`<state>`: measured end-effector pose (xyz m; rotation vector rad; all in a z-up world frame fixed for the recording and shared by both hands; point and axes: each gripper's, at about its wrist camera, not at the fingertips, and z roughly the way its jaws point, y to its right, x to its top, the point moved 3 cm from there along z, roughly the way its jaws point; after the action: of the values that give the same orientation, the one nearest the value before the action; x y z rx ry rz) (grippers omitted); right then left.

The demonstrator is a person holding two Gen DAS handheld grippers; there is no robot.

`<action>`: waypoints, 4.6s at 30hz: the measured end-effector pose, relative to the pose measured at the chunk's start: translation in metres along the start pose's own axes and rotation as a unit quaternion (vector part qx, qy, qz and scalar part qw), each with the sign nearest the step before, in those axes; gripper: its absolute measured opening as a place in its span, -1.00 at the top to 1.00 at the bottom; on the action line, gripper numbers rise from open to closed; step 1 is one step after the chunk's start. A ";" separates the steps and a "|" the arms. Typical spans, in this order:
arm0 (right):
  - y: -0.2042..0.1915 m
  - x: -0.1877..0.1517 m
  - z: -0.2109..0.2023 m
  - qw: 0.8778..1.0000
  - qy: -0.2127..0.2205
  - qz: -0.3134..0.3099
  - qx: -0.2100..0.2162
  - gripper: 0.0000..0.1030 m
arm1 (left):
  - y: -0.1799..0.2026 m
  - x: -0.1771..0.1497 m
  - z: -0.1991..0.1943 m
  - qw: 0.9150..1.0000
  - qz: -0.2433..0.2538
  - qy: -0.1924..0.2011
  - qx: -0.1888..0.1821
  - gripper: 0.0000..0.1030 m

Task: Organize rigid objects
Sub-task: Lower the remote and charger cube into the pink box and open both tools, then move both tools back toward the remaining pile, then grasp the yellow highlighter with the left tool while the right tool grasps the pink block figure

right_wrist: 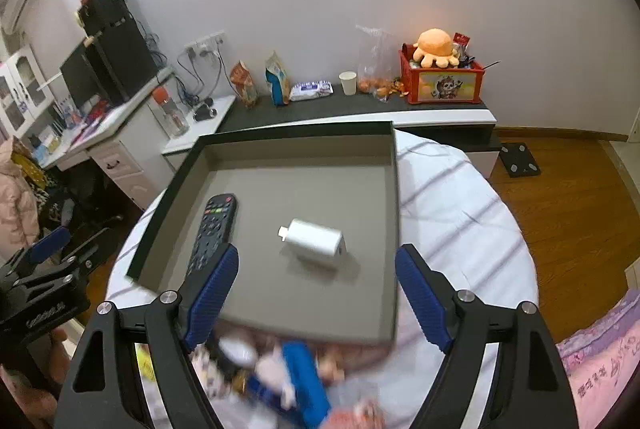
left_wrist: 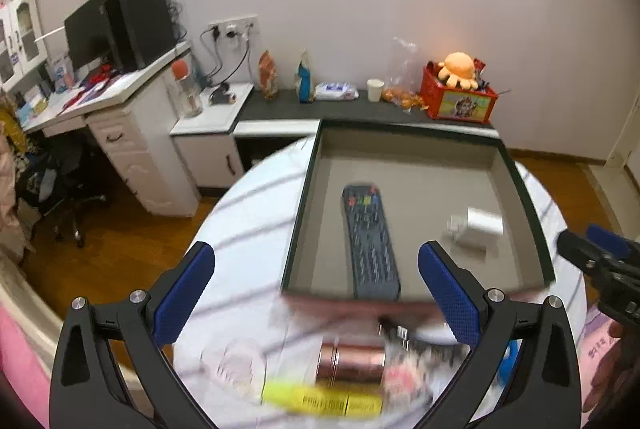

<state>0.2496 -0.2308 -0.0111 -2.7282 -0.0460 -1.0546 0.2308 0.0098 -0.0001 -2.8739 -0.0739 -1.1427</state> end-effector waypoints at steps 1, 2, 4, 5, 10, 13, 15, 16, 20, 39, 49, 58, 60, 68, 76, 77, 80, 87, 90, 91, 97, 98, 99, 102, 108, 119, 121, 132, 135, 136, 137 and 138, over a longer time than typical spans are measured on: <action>0.000 -0.008 -0.008 1.000 0.001 -0.003 0.000 -0.60 | 0.000 -0.009 -0.005 1.000 -0.002 -0.004 -0.002 -0.99; 0.001 -0.015 -0.014 1.000 0.001 -0.004 -0.001 -0.60 | 0.000 -0.016 -0.008 1.000 -0.005 -0.007 -0.004 -0.99; 0.002 -0.034 -0.024 1.000 -0.005 -0.006 0.001 -0.60 | 0.000 -0.039 -0.017 1.000 -0.014 -0.014 -0.017 -0.99; 0.004 -0.046 -0.027 1.000 -0.011 -0.007 -0.002 -0.60 | 0.001 -0.047 -0.020 1.000 -0.015 -0.015 -0.023 -0.99; 0.007 -0.086 -0.027 0.999 -0.040 -0.008 -0.010 -0.60 | 0.006 -0.082 -0.031 1.000 -0.010 -0.018 -0.008 -0.99; 0.010 -0.103 -0.023 0.998 -0.060 -0.011 -0.013 -0.60 | 0.006 -0.095 -0.037 1.000 -0.010 -0.018 -0.015 -0.99; 0.010 -0.111 -0.025 0.998 -0.067 -0.013 -0.020 -0.60 | 0.002 -0.103 -0.040 1.000 -0.010 -0.017 -0.009 -0.99; 0.011 -0.113 -0.026 0.997 -0.066 -0.011 -0.024 -0.60 | -0.001 -0.107 -0.039 1.000 -0.011 -0.020 -0.008 -0.99; 0.009 -0.117 -0.032 0.998 -0.056 0.003 -0.040 -0.60 | -0.009 -0.121 -0.033 0.999 -0.009 -0.036 -0.037 -0.99; -0.029 -0.125 -0.062 0.996 -0.028 0.023 -0.085 -0.60 | -0.019 -0.118 -0.039 0.997 0.020 -0.032 -0.068 -0.99; -0.004 -0.128 -0.047 0.996 -0.051 0.001 -0.070 -0.60 | -0.003 -0.138 -0.013 0.997 0.008 -0.066 -0.034 -0.99; 0.021 -0.135 -0.020 0.994 -0.080 0.026 -0.066 -0.60 | 0.010 -0.142 0.029 0.994 0.029 -0.100 -0.025 -0.99; 0.022 -0.136 -0.013 0.994 -0.088 0.027 -0.066 -0.60 | 0.011 -0.142 0.037 0.993 0.027 -0.107 -0.030 -0.99; 0.021 -0.134 0.007 0.992 -0.108 0.029 -0.061 -0.60 | 0.007 -0.140 0.053 0.994 0.010 -0.104 -0.040 -0.95; 0.028 -0.131 0.025 0.991 -0.113 0.040 -0.053 -0.60 | 0.004 -0.142 0.047 0.995 0.016 -0.086 -0.040 -0.52; 0.028 -0.132 0.026 0.992 -0.112 0.038 -0.054 -0.60 | 0.003 -0.142 0.045 0.995 0.015 -0.085 -0.042 -0.41; 0.028 -0.129 0.029 0.993 -0.105 0.032 -0.049 -0.59 | -0.002 -0.139 0.045 0.995 0.011 -0.082 -0.048 -0.15; 0.032 -0.128 0.028 0.994 -0.104 0.039 -0.023 -0.41 | -0.002 -0.133 0.049 0.996 0.023 -0.082 -0.040 -0.43; 0.037 -0.127 0.026 0.993 -0.103 0.050 -0.013 -0.40 | -0.001 -0.131 0.053 0.996 0.026 -0.085 -0.029 -0.77; 0.040 -0.126 0.026 0.993 -0.102 0.055 -0.008 -0.40 | -0.002 -0.130 0.055 0.996 0.022 -0.085 -0.035 -0.77; 0.038 -0.126 0.028 0.994 -0.102 0.048 0.004 -0.21 | -0.008 -0.128 0.057 0.996 0.007 -0.073 -0.049 -0.31; 0.037 -0.125 0.029 0.994 -0.103 0.047 0.007 -0.14 | -0.011 -0.127 0.057 0.996 0.002 -0.072 -0.054 -0.16; 0.036 -0.124 0.030 0.994 -0.103 0.046 0.006 -0.14 | -0.015 -0.126 0.058 0.996 -0.003 -0.072 -0.057 -0.02; 0.036 -0.124 0.030 0.994 -0.102 0.045 0.008 -0.13 | -0.026 -0.124 0.058 0.995 -0.013 -0.071 -0.065 0.27; 0.036 -0.124 0.028 0.993 -0.102 0.049 0.015 -0.12 | -0.032 -0.125 0.058 0.995 -0.014 -0.065 -0.068 0.48; 0.037 -0.126 0.023 0.993 -0.102 0.053 0.013 -0.12 | -0.036 -0.113 0.066 0.999 -0.016 -0.048 -0.015 -0.28; 0.037 -0.126 0.023 0.993 -0.102 0.053 0.012 -0.12 | -0.041 -0.111 0.074 0.998 -0.030 -0.053 -0.024 -0.19; 0.033 -0.126 0.024 0.993 -0.103 0.048 0.014 -0.12 | -0.047 -0.110 0.075 0.998 -0.037 -0.039 -0.037 0.50; 0.034 -0.125 0.022 0.994 -0.100 0.049 0.015 -0.12 | -0.048 -0.114 0.071 0.998 -0.034 -0.039 -0.037 0.50; 0.034 -0.125 0.021 0.994 -0.099 0.049 0.014 -0.12 | -0.047 -0.115 0.069 0.998 -0.034 -0.040 -0.037 0.50; 0.035 -0.125 0.020 0.994 -0.098 0.049 0.014 -0.12 | -0.047 -0.116 0.067 0.998 -0.033 -0.040 -0.036 0.50; 0.035 -0.125 0.018 0.994 -0.097 0.049 0.013 -0.12 | -0.047 -0.116 0.064 0.998 -0.031 -0.042 -0.036 0.50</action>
<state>0.1723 -0.2549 -0.1140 -2.7676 0.0431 -0.7557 0.1875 0.0571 -0.1257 -3.0029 -0.1285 -1.0556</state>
